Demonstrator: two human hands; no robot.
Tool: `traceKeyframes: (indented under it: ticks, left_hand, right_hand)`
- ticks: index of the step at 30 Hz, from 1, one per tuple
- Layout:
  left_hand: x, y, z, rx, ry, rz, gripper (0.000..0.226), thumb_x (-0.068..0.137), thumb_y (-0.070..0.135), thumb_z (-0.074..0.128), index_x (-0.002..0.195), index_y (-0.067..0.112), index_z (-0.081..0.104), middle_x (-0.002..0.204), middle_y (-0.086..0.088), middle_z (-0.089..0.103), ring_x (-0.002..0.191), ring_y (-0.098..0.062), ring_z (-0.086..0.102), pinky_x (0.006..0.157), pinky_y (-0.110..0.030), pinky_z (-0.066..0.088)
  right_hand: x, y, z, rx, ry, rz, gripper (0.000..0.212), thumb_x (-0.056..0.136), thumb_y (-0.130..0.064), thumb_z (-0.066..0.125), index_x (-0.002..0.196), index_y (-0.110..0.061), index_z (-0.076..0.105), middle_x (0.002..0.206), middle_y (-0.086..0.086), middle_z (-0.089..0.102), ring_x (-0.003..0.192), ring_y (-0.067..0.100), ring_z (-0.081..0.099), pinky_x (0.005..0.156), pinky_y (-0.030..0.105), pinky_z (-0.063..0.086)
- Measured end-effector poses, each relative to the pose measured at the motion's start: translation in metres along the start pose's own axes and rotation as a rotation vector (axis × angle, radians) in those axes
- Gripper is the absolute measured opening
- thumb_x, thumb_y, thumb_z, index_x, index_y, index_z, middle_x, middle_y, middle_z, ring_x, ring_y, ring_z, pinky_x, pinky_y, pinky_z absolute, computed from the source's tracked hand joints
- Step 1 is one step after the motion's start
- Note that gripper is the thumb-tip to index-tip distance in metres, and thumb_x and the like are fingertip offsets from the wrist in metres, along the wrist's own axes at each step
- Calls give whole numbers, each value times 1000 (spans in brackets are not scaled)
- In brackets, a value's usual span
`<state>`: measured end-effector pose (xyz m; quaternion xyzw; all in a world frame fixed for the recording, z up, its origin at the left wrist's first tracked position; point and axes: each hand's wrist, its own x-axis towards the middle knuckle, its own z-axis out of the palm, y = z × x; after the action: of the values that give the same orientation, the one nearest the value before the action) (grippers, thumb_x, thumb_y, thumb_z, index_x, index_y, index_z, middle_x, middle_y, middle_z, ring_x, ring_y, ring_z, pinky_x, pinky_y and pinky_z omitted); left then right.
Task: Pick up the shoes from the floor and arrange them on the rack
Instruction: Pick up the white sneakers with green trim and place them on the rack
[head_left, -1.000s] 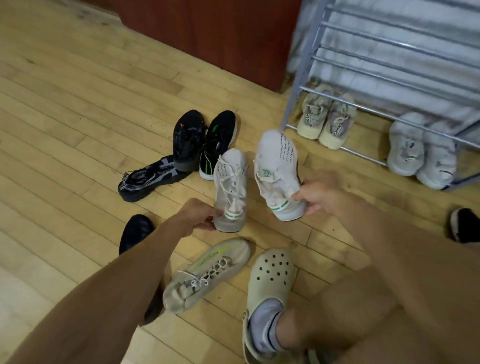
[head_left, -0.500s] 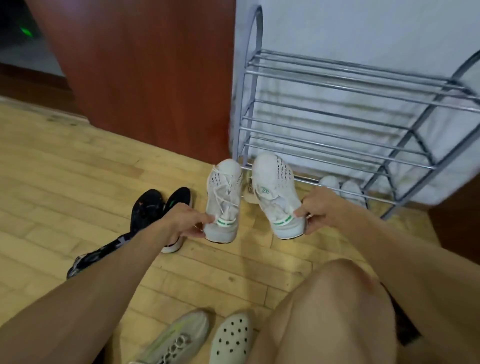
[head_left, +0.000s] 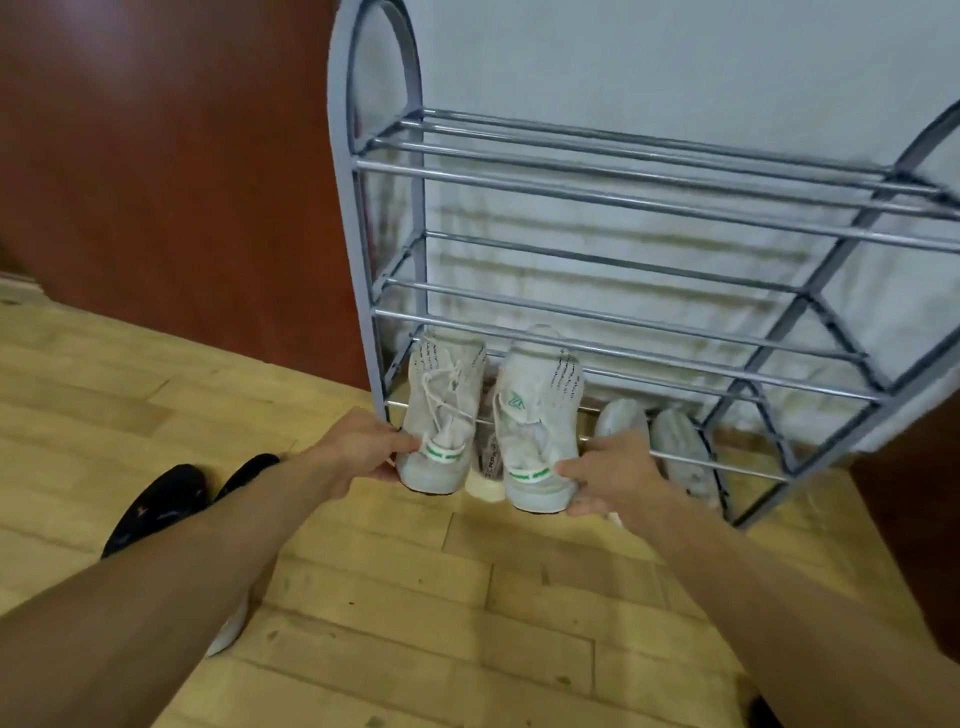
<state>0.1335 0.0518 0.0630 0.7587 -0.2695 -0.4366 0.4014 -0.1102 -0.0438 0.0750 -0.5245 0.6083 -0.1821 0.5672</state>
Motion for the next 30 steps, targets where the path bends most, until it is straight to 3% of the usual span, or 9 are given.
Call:
traceKeyframes:
  ticks: [6, 9, 14, 15, 18, 20, 22, 24, 30]
  left_hand:
    - [77, 27, 10, 17, 49, 49, 15, 81, 11, 72, 82, -3, 70, 80, -13, 70, 61, -15, 67, 45, -20, 54]
    - [104, 36, 16, 37, 47, 45, 18, 84, 12, 69, 92, -4, 69, 89, -16, 68, 72, -22, 66, 52, -26, 55]
    - [124, 34, 23, 110, 27, 48, 17, 88, 15, 64, 93, 1, 69, 90, -13, 67, 73, -20, 63, 55, -24, 52]
    - [125, 34, 23, 124, 47, 51, 15, 89, 17, 62, 86, 4, 68, 86, -13, 65, 69, -19, 61, 56, -25, 50]
    - [124, 31, 23, 190, 88, 34, 21, 93, 23, 55, 78, 11, 63, 75, -11, 59, 60, -19, 52, 59, -27, 44]
    - [120, 28, 26, 180, 53, 3, 21, 96, 25, 49, 95, 11, 64, 81, -11, 61, 65, -20, 55, 62, -28, 47]
    - [115, 24, 30, 129, 6, -20, 31, 98, 28, 45, 120, 10, 59, 104, -13, 64, 84, -25, 61, 71, -32, 51]
    - [111, 23, 33, 67, -15, -18, 36, 99, 27, 44, 130, 10, 53, 123, -14, 60, 105, -28, 60, 83, -35, 53]
    - [83, 6, 30, -73, -37, 108, 44, 97, 27, 48, 141, 31, 41, 118, 1, 57, 103, -21, 56, 80, -32, 47]
  right_hand:
    - [72, -20, 16, 92, 6, -74, 28, 77, 1, 74, 65, -16, 54, 82, 13, 68, 77, 32, 70, 63, 44, 60]
    - [94, -25, 23, 112, 27, -67, 32, 78, 0, 74, 64, -18, 52, 81, 10, 66, 77, 31, 70, 61, 42, 61]
    - [112, -25, 35, 106, 12, -37, 15, 81, 1, 70, 75, -10, 62, 91, 16, 68, 79, 33, 70, 48, 32, 60]
    - [113, -25, 38, 80, 17, -38, 8, 82, -1, 70, 84, -7, 66, 93, 17, 69, 80, 32, 71, 50, 32, 60]
    - [119, -21, 43, -80, 45, -88, 20, 84, -8, 67, 104, -4, 70, 97, 15, 73, 78, 28, 73, 66, 35, 61]
    - [119, -22, 44, -140, 41, -103, 22, 87, -12, 63, 108, -7, 69, 96, 11, 72, 76, 24, 71, 68, 33, 60]
    - [117, -22, 46, -163, 23, -94, 23, 91, -16, 58, 112, -10, 66, 96, 9, 69, 77, 21, 68, 70, 31, 59]
    - [112, -24, 47, -220, 5, -88, 26, 95, -22, 51, 116, -12, 62, 104, 9, 66, 86, 22, 65, 76, 34, 58]
    - [94, -29, 50, -593, -39, -120, 48, 100, -32, 33, 143, -9, 34, 140, 16, 47, 123, 36, 49, 103, 50, 42]
